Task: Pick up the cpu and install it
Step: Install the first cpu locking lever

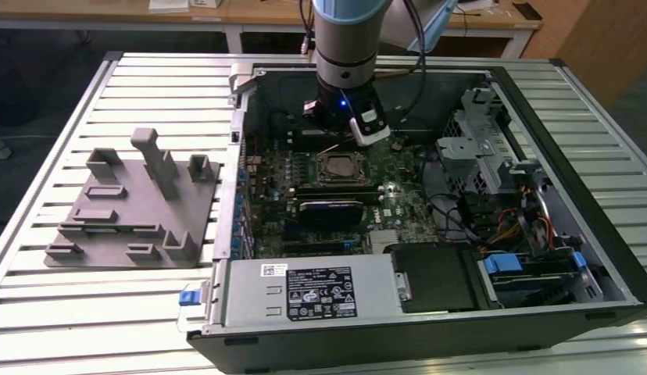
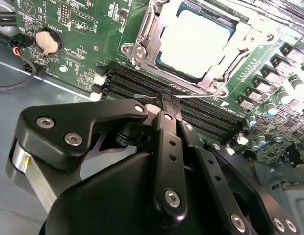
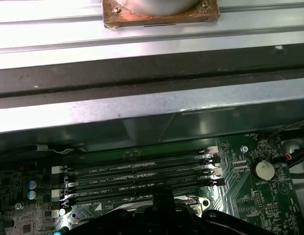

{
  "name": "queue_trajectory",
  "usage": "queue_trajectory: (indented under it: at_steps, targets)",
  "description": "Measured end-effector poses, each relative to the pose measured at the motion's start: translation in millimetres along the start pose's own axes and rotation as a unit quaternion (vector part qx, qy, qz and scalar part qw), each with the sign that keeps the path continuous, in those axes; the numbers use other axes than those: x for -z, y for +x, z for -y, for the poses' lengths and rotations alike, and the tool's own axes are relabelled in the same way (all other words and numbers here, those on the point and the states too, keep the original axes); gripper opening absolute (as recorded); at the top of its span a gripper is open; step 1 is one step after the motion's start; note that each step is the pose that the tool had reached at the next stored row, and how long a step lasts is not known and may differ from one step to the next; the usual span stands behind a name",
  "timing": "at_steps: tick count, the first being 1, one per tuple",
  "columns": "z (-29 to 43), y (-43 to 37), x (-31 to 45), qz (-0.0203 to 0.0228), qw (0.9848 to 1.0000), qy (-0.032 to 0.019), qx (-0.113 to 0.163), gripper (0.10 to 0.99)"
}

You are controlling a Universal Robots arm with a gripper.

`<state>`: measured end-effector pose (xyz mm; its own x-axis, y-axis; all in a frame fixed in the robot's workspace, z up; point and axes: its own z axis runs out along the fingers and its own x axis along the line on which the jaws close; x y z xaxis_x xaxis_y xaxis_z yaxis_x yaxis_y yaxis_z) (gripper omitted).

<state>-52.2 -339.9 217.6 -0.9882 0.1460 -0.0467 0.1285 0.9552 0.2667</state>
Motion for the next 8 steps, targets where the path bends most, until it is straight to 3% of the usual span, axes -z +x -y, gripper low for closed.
queue_trajectory:
  at_steps: [2, 5, 8]
  targets:
    - [0.2, 0.2, -0.8, 0.0021, 1.0, -0.0003, 0.0, 0.106]
    - [0.9, 0.7, -3.2, 0.0092, 1.0, -0.0014, 0.002, 0.106]
    - [1.7, 0.8, -6.0, 0.0111, 0.9999, -0.0001, 0.002, 0.106]
